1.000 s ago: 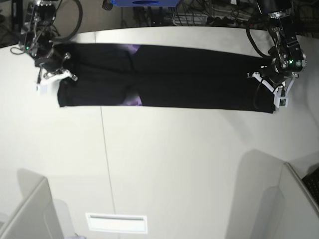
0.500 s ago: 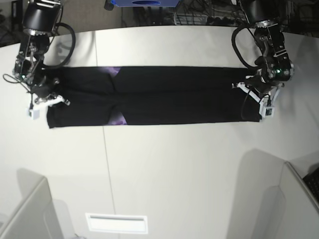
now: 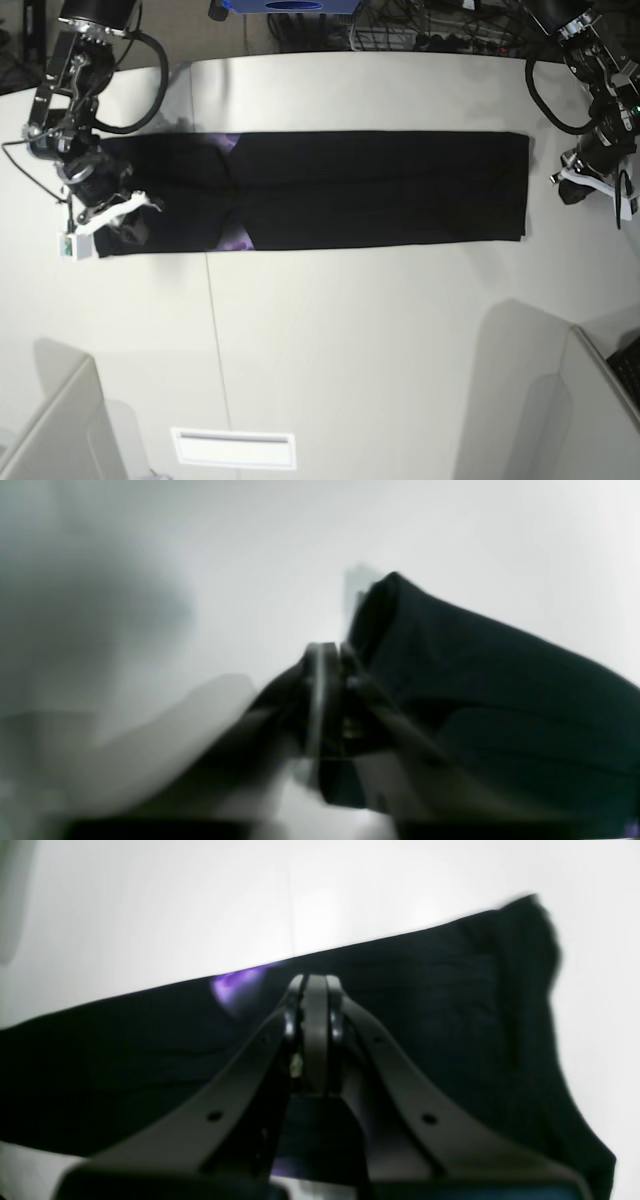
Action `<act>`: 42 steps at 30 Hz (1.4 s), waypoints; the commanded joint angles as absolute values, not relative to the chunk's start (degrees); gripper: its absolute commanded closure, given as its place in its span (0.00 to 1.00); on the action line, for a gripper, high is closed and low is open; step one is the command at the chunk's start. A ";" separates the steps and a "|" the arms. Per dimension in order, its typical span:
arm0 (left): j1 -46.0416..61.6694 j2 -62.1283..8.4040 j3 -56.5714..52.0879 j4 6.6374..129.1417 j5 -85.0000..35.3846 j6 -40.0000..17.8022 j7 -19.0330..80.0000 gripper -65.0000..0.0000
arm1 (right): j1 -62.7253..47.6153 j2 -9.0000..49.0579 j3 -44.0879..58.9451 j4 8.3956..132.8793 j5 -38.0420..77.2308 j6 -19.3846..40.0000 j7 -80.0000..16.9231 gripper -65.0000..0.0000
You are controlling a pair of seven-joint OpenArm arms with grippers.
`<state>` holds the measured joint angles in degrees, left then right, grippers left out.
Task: Fold the T-shirt properly
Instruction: 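Grasp the folded strip's ends with both grippers and pull it taut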
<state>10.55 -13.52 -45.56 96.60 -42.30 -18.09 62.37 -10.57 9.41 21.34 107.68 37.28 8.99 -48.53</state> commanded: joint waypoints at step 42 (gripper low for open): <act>13.32 -22.11 -36.62 84.79 -43.65 -22.99 52.09 1.00 | -13.41 6.37 23.34 108.97 37.76 9.27 -47.34 1.00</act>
<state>13.58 -21.02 -36.34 83.85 -42.70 -22.52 53.17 -14.15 5.89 22.79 107.79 37.23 9.02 -49.01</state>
